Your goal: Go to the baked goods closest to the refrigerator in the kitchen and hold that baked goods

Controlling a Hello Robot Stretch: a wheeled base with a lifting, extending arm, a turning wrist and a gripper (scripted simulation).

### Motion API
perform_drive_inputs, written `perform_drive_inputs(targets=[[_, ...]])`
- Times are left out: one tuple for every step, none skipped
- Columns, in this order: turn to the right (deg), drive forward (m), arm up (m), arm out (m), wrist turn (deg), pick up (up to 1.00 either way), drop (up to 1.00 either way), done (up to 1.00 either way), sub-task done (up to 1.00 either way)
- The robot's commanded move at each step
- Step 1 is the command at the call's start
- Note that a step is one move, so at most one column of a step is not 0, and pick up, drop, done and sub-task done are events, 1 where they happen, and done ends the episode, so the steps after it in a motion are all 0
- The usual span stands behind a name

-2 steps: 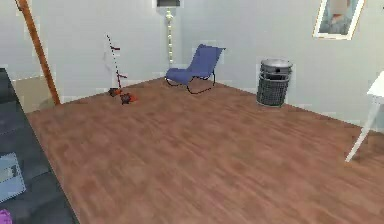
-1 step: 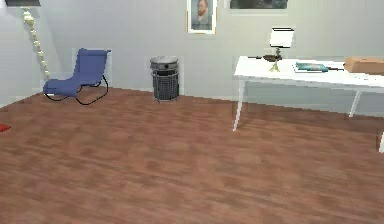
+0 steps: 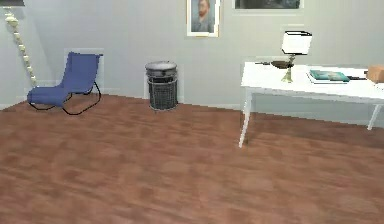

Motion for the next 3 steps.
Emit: perform_drive_inputs(targets=[[-45.0,0.0,0.0,0.0,0.0,0.0,0.0,0.0,0.0],[-27.0,0.0,0.0,0.0,0.0,0.0,0.0,0.0,0.0],[0.0,1.0,0.0,0.0,0.0,0.0,0.0,0.0,0.0]])
